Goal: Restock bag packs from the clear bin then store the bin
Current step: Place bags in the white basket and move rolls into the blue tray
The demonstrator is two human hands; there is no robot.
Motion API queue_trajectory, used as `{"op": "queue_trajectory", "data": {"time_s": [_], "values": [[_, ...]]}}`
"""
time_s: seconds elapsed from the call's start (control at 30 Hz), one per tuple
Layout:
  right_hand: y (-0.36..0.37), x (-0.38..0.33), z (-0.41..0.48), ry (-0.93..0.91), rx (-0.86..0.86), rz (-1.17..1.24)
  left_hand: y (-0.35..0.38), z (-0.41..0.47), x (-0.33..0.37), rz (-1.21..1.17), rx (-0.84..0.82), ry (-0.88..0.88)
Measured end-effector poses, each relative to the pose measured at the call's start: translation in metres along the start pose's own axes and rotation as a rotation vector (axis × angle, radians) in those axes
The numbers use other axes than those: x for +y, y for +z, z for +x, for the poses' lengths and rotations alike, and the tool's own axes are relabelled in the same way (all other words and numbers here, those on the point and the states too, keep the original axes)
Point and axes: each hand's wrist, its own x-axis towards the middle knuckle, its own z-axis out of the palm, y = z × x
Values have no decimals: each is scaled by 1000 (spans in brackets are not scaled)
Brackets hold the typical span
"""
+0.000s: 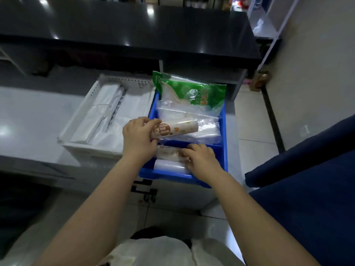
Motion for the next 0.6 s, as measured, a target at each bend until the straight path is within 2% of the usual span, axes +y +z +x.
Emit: {"op": "queue_trajectory", "data": {"time_s": [0.2,0.37,0.6], "values": [[-7,-41,23,-227,-110,67,-22,-2,-19,32,20,-86],[2,-59,44,-272,-280,-91,-34,-6,-30,34,23,-90],[-22,-52,38,-290,-180,-91,-38,-5,-39,24,62,-142]]}}
